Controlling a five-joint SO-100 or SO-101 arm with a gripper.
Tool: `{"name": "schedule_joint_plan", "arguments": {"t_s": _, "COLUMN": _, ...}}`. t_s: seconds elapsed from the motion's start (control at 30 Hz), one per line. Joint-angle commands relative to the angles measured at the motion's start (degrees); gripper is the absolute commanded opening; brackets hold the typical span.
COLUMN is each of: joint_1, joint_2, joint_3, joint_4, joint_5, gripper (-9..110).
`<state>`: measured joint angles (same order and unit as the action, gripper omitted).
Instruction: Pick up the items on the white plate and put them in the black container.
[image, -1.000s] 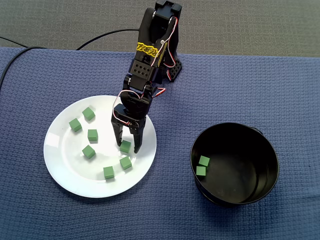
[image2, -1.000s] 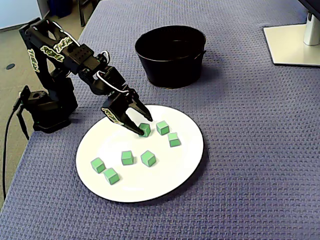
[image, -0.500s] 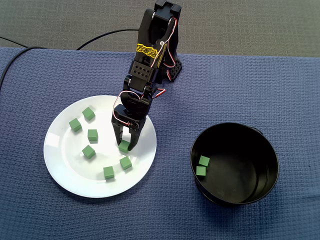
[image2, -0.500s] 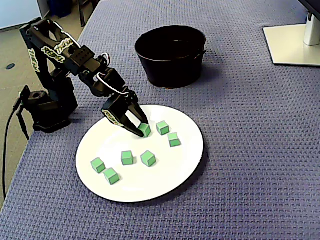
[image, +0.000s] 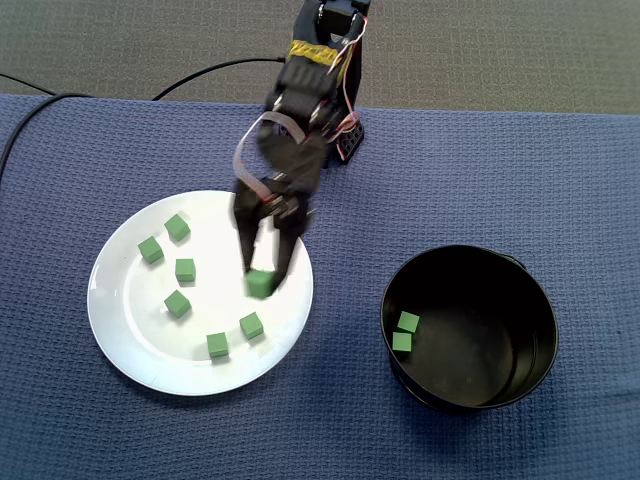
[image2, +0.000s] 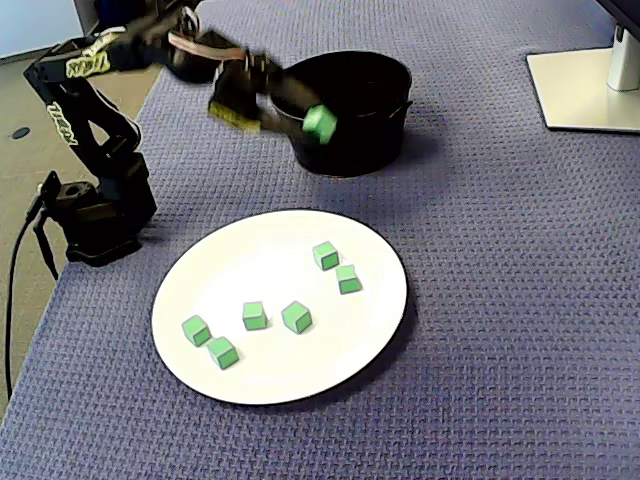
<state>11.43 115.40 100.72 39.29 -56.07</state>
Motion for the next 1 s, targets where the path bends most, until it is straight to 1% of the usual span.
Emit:
{"name": "schedule_joint_plan", "arguments": {"t_s": 0.0, "joint_1": -13.36, "joint_2": -3.25, "joint_3": -23.47, "joint_4": 8.53, "joint_5": 2.20, "gripper": 0}}
{"name": "schedule_joint_plan", "arguments": {"t_s": 0.13, "joint_1": -24.26, "joint_2": -8.53, "joint_3": -19.07, "joint_4": 3.78, "joint_5": -1.14, "gripper": 0}}
{"name": "schedule_joint_plan", "arguments": {"t_s": 0.3, "joint_1": -31.64, "joint_2": -15.91, "joint_3": -3.69, "joint_4": -10.02, "joint_5": -1.05, "gripper": 0}}
{"name": "schedule_joint_plan", "arguments": {"t_s": 0.37, "joint_1": -34.10, "joint_2": -17.67, "joint_3": 2.20, "joint_4": -14.85, "joint_5": 1.76, "gripper": 0}}
{"name": "schedule_joint_plan", "arguments": {"t_s": 0.47, "joint_1": -35.51, "joint_2": -20.21, "joint_3": 5.10, "joint_4": -17.84, "joint_5": 10.55, "gripper": 1}}
{"name": "schedule_joint_plan", "arguments": {"t_s": 0.57, "joint_1": -36.47, "joint_2": -21.27, "joint_3": 7.21, "joint_4": -20.04, "joint_5": 13.10, "gripper": 5}}
{"name": "schedule_joint_plan", "arguments": {"t_s": 0.7, "joint_1": -35.16, "joint_2": -21.88, "joint_3": 4.92, "joint_4": -17.23, "joint_5": 15.29, "gripper": 19}}
{"name": "schedule_joint_plan", "arguments": {"t_s": 0.8, "joint_1": -31.73, "joint_2": -17.31, "joint_3": 4.48, "joint_4": -12.30, "joint_5": 13.10, "gripper": 22}}
{"name": "schedule_joint_plan", "arguments": {"t_s": 0.9, "joint_1": -24.08, "joint_2": -9.23, "joint_3": 1.67, "joint_4": -1.32, "joint_5": 11.69, "gripper": 23}}
{"name": "schedule_joint_plan", "arguments": {"t_s": 0.97, "joint_1": -16.08, "joint_2": -4.39, "joint_3": -2.02, "joint_4": 10.37, "joint_5": 11.34, "gripper": 22}}
